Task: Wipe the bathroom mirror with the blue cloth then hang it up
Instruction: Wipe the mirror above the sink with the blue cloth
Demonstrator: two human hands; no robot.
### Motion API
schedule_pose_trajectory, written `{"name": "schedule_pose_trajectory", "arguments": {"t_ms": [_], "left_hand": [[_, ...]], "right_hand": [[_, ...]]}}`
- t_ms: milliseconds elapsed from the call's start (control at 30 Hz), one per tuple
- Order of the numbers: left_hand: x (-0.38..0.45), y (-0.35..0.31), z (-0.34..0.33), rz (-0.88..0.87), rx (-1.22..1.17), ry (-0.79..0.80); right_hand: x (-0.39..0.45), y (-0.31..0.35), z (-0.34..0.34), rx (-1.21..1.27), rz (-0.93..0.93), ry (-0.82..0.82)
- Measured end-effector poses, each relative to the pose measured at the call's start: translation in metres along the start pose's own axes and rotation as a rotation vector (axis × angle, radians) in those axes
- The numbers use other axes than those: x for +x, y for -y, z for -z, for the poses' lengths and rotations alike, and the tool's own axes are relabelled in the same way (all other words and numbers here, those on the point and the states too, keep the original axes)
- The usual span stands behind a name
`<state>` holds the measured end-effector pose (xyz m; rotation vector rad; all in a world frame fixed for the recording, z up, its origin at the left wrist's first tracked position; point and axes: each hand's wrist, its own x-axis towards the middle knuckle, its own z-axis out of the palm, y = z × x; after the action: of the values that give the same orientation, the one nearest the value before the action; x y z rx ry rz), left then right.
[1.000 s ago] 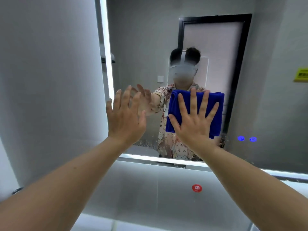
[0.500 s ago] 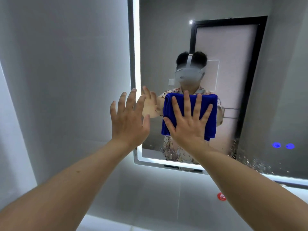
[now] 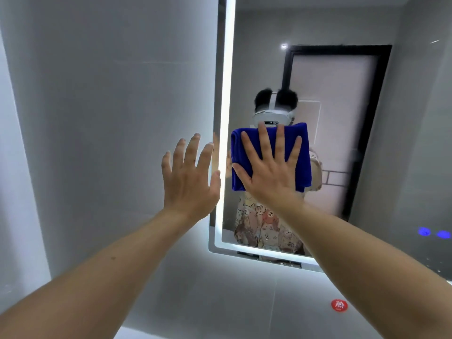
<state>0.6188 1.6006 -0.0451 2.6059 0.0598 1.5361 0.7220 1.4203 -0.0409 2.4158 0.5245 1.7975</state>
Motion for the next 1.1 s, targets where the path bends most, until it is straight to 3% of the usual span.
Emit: {"name": "schedule_pose_trajectory", "arguments": {"t_ms": [233,400,700,900,1100], "left_hand": [[0.001,0.021,-0.005,0.056,0.015,0.024],[-0.008,0.019,-0.013,0.057,0.023,0.063],[-0.035,0.017,-0.017,0.029,-0.002,0.098],[-0.048,0.01,-0.014,0.018,0.003,0.138],[-0.063,-0.009,-0.016,-0.038,-0.028,0.139]], "right_hand": [[0.066,0.018,0.006,0.023,0.025,-0.081],[0.058,0.022,0.002,0.047,0.01,-0.094],[-0.046,0.042,-0.024,0.071,0.105,0.008],[-0.128,0.037,-0.04,0.057,0.272,0.104],[-0.159,0.024,-0.039,0.053,0.329,0.165]]}}
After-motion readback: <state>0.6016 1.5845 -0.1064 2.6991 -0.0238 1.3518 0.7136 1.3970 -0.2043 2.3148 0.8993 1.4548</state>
